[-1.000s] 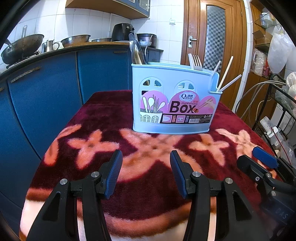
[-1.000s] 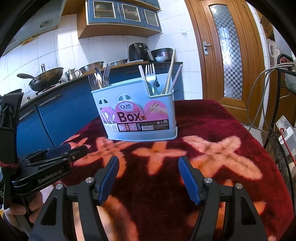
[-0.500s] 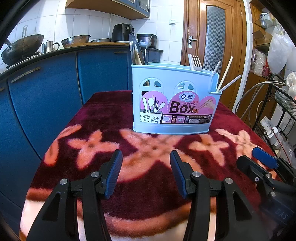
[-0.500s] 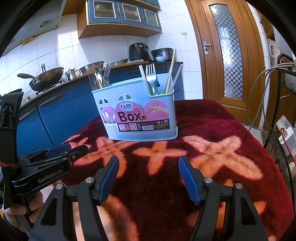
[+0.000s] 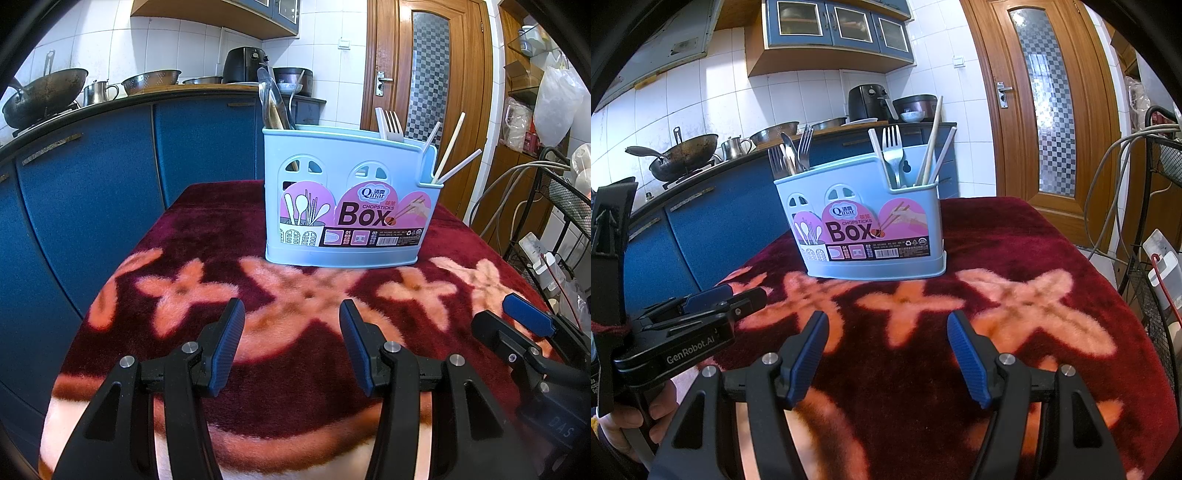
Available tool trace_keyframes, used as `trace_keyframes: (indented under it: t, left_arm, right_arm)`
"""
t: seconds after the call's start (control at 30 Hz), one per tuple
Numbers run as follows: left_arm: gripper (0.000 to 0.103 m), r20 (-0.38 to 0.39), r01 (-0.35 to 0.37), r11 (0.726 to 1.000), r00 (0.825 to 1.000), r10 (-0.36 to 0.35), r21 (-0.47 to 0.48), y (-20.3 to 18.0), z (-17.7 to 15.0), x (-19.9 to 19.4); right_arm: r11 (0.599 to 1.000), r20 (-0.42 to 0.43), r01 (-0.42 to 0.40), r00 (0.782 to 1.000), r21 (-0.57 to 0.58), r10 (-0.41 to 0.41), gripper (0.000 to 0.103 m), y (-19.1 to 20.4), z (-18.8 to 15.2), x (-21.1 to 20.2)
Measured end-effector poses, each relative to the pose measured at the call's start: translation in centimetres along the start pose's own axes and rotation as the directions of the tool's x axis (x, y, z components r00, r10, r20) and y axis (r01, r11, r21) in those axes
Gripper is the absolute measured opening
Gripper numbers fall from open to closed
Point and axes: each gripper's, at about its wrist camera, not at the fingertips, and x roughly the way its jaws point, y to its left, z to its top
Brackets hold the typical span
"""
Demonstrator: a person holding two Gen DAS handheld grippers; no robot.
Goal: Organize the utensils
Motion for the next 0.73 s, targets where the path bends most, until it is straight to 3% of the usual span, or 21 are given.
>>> trace_keyframes:
  t: [0.73]
  left_arm:
    - [0.055, -0.007, 0.000, 1.000, 1.000, 0.000, 0.002, 0.04, 0.07, 0.06]
  right_arm:
    - [1.000, 0.000, 0.000, 1.000, 0.001, 0.000, 0.069, 0.00, 0.01, -0.03]
